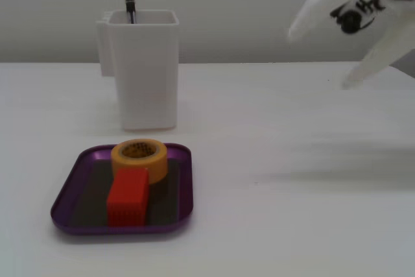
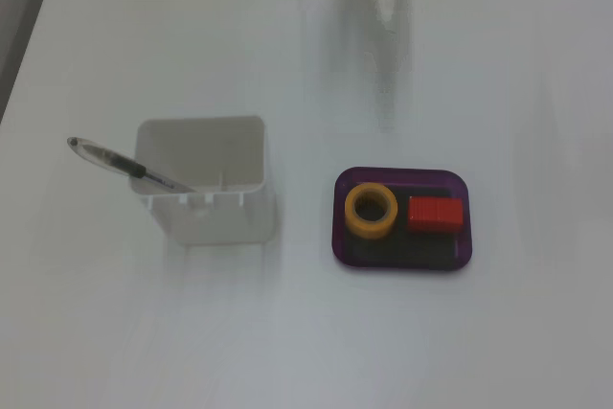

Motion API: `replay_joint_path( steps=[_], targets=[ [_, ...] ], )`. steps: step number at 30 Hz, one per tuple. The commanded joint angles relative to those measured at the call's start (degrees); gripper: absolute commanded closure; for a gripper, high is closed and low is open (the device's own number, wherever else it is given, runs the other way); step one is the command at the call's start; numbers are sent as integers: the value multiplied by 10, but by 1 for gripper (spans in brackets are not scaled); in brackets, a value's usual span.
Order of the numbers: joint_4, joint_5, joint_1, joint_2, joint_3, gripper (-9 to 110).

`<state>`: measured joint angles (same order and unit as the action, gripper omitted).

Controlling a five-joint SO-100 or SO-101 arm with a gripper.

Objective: Pick up the red cube and place it in the box.

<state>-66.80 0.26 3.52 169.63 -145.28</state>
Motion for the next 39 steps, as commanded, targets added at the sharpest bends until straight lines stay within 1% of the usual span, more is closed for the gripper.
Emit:
replay_joint_path(
  steps=[1, 5, 10, 18, 20, 22, 24, 25, 27, 29, 39],
  targets=[
    [33, -1, -27, 93, -118, 77],
    [35, 0, -48, 177, -203, 77],
    [33, 0, -42, 262, -277, 77],
    [33, 0, -41, 284, -301, 78],
    [33, 0, -41, 284, -301, 81],
    [33, 0, -41, 284, -301, 90],
    [33, 0, -41, 284, -301, 102],
    [33, 1, -41, 284, -301, 103],
    [33, 1, -41, 284, -301, 100],
    [33, 1, -41, 284, -301, 102],
    [33, 4, -41, 285, -302, 102]
  ],
)
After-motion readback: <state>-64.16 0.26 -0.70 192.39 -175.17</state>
